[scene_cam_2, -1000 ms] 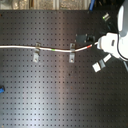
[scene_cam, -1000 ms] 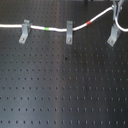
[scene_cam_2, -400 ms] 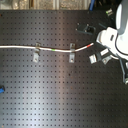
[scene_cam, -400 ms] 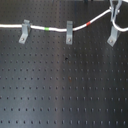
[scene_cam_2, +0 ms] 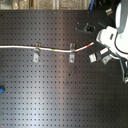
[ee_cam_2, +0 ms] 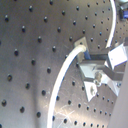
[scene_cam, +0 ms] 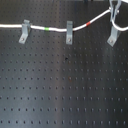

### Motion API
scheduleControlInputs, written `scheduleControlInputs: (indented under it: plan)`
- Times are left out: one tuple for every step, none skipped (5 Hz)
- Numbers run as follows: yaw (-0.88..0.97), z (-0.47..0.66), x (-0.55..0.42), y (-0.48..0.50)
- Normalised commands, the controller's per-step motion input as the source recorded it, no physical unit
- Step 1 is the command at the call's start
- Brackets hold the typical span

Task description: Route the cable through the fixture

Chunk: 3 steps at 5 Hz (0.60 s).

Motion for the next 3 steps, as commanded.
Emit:
scheduleControlInputs:
  plan:
    - [-0.29, 0.09, -0.15, 0.067]
    - [-0.23, 0.13, 0.014, 0.034]
    - [-0.29, 0.44, -0.18, 0.06]
